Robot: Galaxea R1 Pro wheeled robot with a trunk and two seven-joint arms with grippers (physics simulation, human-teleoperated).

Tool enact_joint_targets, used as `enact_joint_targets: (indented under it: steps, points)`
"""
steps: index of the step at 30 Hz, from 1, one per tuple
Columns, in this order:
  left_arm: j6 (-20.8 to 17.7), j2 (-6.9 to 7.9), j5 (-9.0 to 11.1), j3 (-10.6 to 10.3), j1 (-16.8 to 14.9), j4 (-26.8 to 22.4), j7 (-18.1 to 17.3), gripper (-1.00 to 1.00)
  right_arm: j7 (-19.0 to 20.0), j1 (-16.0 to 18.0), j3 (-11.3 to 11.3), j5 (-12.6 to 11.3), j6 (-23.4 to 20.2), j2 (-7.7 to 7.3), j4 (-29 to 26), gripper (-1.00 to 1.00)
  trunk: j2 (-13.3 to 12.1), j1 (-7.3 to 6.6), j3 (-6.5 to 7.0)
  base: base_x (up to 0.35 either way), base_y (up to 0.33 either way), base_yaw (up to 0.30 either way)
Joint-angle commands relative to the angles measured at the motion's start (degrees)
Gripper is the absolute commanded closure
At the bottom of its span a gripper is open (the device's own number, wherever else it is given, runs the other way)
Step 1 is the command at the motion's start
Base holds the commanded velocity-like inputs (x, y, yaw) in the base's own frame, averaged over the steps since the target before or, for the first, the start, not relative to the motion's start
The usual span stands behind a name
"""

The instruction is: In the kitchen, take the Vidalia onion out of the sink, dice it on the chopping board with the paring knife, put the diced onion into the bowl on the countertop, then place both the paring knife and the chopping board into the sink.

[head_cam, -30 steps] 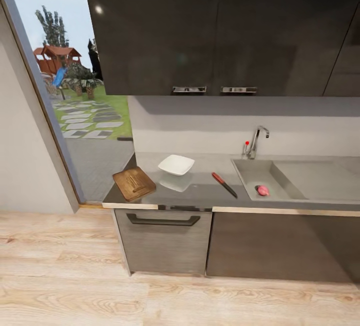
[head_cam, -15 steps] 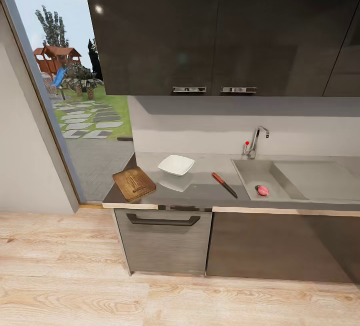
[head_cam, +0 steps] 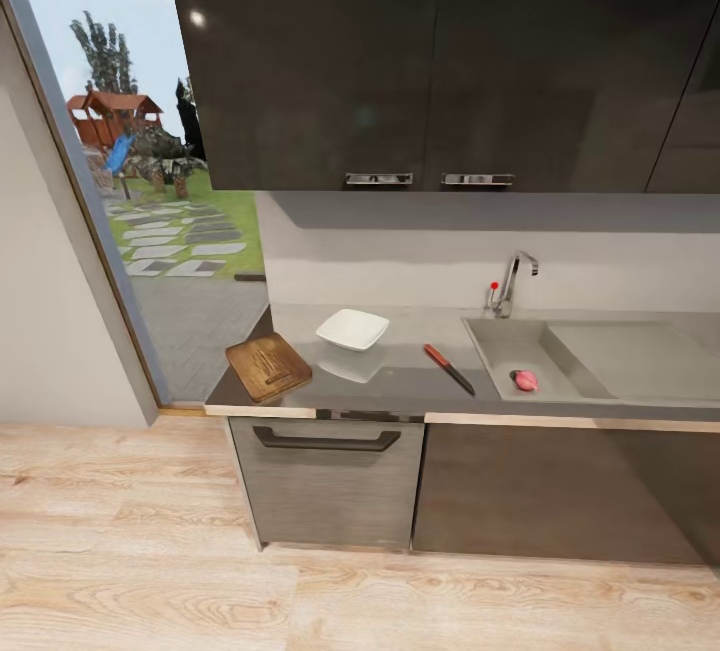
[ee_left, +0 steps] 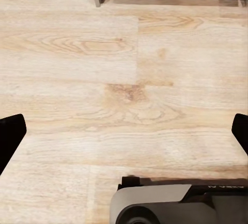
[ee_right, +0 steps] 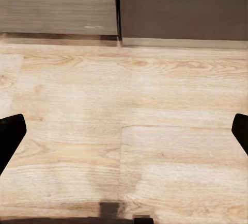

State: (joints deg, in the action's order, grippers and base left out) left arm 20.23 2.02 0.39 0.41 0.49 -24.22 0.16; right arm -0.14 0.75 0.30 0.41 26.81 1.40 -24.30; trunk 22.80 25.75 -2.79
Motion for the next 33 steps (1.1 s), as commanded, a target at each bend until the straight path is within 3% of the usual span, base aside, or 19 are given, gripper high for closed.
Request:
enact_joint_targets:
  steps: [1, 5, 9, 16, 24, 33]
  points:
    - [-0.27, -0.34, 0.14, -0.3, -0.32, -0.42, 0.35, -1.0, 0.32, -0.02, 0.14, -0.3, -0.16, -0.33, 0.37, -1.0, 0.12, 0.03, -0.11, 0.0, 0.0, 0.0]
    - [-1.55, -0.32, 0.51, 0.61, -1.38, -0.59, 0.55, -1.0, 0.53, -0.03, 0.5, -0.16, -0.78, 0.45, 1.0, -1.0, 0.12, 0.03, -0.11, 0.0, 0.0, 0.0]
    - [-2.84, 0.79, 0.67, 1.95, -0.06, 0.71, -0.73, -1.0, 0.46, -0.04, 0.77, 0.81, 0.5, 1.75, -0.29, -1.0, 0.12, 0.03, -0.11, 0.0, 0.0, 0.0]
    - [-5.08, 1.03, 0.59, 2.71, 2.23, 2.99, -1.68, -1.0, 0.48, -0.04, 0.84, 1.2, 2.47, 3.37, -0.72, -1.0, 0.12, 0.03, -0.11, 0.0, 0.0, 0.0]
    - [-7.65, 1.02, 0.65, 2.7, 4.85, 3.89, -1.98, -1.0, -0.05, -0.04, 0.34, 1.1, 2.7, 3.18, 0.5, -1.0, 0.12, 0.03, -0.11, 0.0, 0.0, 0.0]
    - [-10.54, 0.88, 0.51, 2.66, 7.77, 1.01, -1.81, -1.0, -0.24, -0.04, -1.04, -0.4, 2.74, 0.37, 3.01, -1.0, 0.12, 0.03, -0.11, 0.0, 0.0, 0.0]
